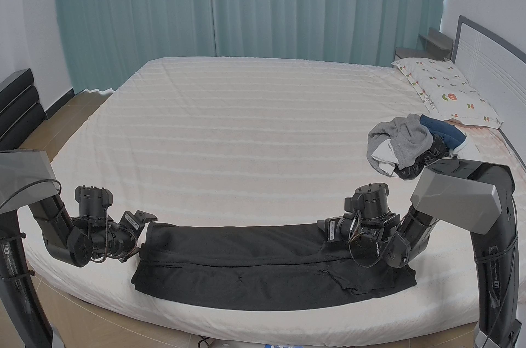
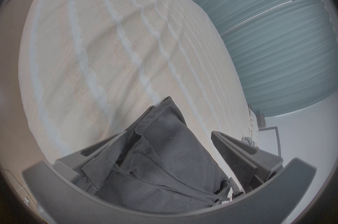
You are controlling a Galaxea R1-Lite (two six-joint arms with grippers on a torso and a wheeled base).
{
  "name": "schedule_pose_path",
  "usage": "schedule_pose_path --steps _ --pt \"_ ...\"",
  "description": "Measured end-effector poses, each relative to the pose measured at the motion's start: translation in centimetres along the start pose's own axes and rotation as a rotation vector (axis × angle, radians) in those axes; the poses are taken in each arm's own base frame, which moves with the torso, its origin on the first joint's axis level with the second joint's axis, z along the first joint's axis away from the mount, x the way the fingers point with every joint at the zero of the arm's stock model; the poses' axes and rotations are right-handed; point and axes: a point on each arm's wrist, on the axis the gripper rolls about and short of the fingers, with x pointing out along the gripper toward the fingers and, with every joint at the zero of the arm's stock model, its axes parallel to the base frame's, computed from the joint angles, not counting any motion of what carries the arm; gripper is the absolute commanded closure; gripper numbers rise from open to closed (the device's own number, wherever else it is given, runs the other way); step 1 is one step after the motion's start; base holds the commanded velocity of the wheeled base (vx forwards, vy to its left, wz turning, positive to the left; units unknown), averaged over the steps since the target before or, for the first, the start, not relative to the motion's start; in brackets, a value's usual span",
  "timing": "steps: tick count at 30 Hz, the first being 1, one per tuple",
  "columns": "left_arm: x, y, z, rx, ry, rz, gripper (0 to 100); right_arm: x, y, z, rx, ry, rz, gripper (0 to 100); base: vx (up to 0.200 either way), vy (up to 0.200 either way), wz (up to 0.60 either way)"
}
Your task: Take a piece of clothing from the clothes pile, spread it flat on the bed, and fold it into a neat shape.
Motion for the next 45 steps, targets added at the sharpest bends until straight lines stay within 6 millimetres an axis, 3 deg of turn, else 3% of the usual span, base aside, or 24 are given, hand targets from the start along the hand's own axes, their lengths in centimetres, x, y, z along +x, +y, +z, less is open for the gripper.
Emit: schedule_pose_path --steps 8,9,19,33,34,45 --pt "0.0 0.0 0.0 0.001 0.000 0.000 0 -0.1 -0.5 -0.2 -0.010 0.011 -0.013 0 0.000 0.000 0.00" --pt "0.0 0.0 0.0 0.001 0.000 0.000 0 -0.1 -0.5 -0.2 -0.010 0.014 -0.013 100 0.000 0.000 0.00" --pt "0.0 0.0 0.0 0.001 0.001 0.000 0 -0.1 -0.5 -1.1 -0.050 0.092 -0.024 100 0.000 0.000 0.00" --pt "0.1 0.1 -0.1 0.005 -0.001 0.006 0 0.0 -0.1 -0.5 -0.053 0.020 -0.015 100 0.000 0.000 0.00" --pt "0.1 0.1 -0.1 0.005 -0.001 0.006 0 0.0 -0.1 -0.6 -0.055 0.024 -0.017 0 0.000 0.000 0.00" --pt "0.1 0.1 -0.1 0.005 -0.002 0.006 0 -0.4 -0.2 0.7 0.081 -0.024 -0.008 0 0.000 0.000 0.00"
